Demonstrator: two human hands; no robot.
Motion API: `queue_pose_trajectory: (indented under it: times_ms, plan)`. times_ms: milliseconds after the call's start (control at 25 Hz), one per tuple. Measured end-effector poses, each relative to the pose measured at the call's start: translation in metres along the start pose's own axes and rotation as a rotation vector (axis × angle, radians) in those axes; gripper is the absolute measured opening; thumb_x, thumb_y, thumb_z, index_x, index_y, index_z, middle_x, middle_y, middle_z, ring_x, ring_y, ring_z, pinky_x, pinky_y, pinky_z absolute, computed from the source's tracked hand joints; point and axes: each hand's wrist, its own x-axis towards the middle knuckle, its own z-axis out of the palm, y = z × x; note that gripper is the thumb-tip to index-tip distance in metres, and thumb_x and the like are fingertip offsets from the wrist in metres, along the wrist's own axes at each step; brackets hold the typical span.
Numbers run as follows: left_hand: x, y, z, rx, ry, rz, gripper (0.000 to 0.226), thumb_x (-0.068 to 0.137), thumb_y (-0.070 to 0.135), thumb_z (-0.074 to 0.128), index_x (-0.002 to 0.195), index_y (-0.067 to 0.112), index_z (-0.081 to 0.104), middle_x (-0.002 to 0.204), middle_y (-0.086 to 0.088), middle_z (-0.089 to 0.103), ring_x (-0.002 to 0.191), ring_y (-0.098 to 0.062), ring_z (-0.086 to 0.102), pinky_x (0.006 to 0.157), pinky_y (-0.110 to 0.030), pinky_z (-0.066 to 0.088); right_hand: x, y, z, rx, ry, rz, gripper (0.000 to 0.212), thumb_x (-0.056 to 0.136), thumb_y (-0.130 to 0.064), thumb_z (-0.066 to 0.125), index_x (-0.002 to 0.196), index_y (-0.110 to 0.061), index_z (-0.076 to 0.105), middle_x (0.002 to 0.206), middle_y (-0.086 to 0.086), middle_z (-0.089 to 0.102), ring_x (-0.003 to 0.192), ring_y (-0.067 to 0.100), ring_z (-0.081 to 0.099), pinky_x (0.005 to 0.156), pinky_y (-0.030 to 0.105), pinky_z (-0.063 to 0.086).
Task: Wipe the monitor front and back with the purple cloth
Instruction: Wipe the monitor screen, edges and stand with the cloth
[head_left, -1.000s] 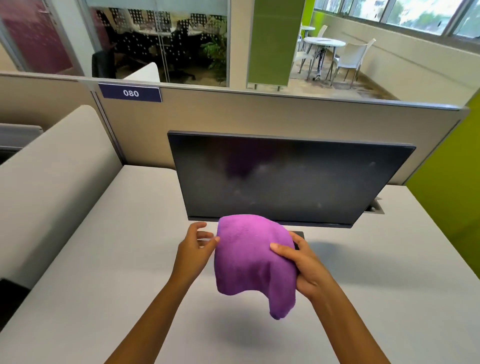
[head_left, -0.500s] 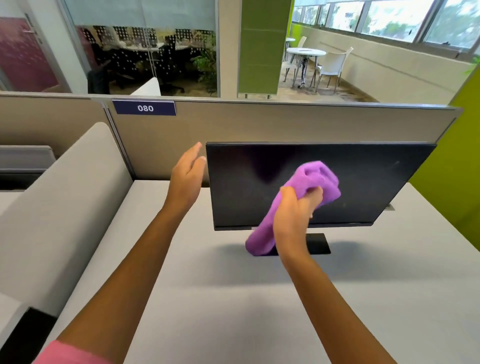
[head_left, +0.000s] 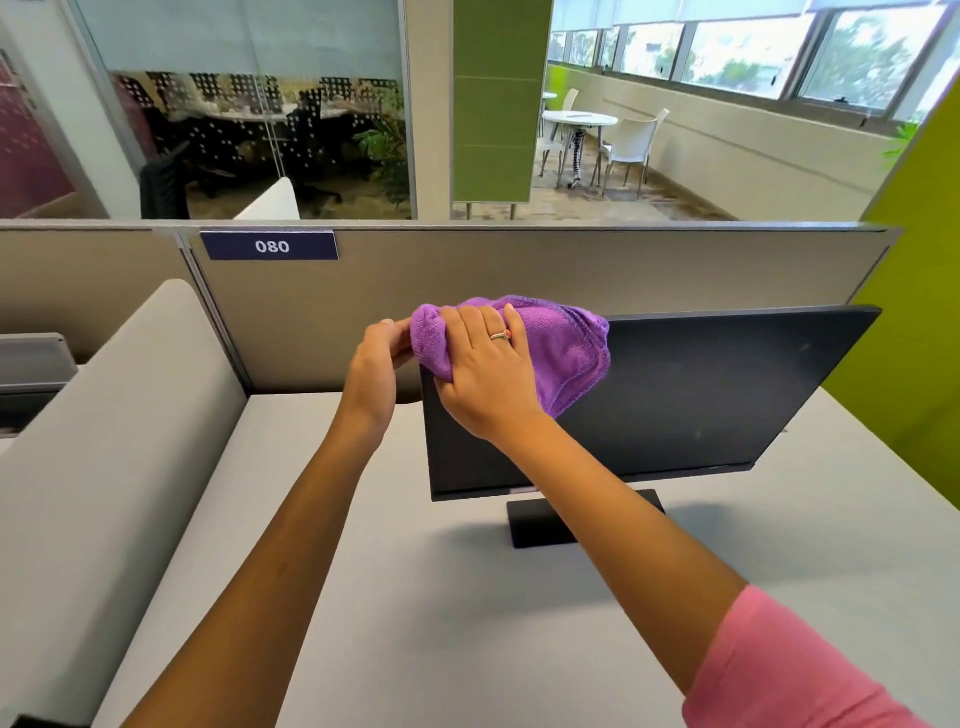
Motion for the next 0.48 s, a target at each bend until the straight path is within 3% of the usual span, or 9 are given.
queue_pose_trajectory:
  times_ms: [120, 240, 360, 480]
  plan:
    - [0.002, 0.001, 0.003, -0.023, -0.014, 0.003, 0.051, 0.102, 0.022, 0.013, 0.123, 0.015, 0.059, 0.119, 0.001, 0.065, 0.11, -0.006, 0.06, 0.087, -0.009, 0.045, -0.001, 0.022, -0.002, -0.051, 0.018, -0.04, 0.048, 0.084, -0.038, 0.039, 0.127, -0.016, 0.042, 0.12, 0.003, 0.049, 0.116, 0.026, 0.042, 0.113, 0.043, 0.014]
    - [0.001, -0.004, 0.004, 0.001, 0.038, -0.028, 0.046, 0.102, 0.026, 0.018, 0.133, 0.018, 0.051, 0.131, 0.001, 0.056, 0.122, -0.01, 0.051, 0.099, -0.017, 0.038, -0.009, 0.052, -0.009, -0.074, 0.034, -0.01, 0.048, 0.082, -0.037, 0.037, 0.125, -0.016, 0.043, 0.118, 0.003, 0.049, 0.113, 0.027, 0.043, 0.112, 0.043, 0.013]
    - [-0.004, -0.011, 0.004, 0.211, 0.019, 0.047, 0.048, 0.1, 0.039, 0.02, 0.14, 0.027, 0.043, 0.142, 0.008, 0.047, 0.133, -0.008, 0.04, 0.112, -0.027, 0.029, -0.025, 0.105, -0.025, -0.129, 0.061, 0.117, 0.047, 0.08, -0.035, 0.039, 0.125, -0.018, 0.044, 0.117, 0.003, 0.049, 0.115, 0.027, 0.043, 0.112, 0.046, 0.016]
    - [-0.005, -0.011, 0.003, 0.295, 0.025, 0.079, 0.055, 0.094, 0.046, 0.02, 0.141, 0.029, 0.042, 0.145, 0.01, 0.045, 0.134, -0.006, 0.037, 0.112, -0.024, 0.025, -0.041, 0.159, -0.047, -0.156, 0.047, 0.283, 0.049, 0.081, -0.033, 0.04, 0.126, -0.013, 0.044, 0.119, 0.009, 0.05, 0.118, 0.03, 0.042, 0.113, 0.049, 0.017]
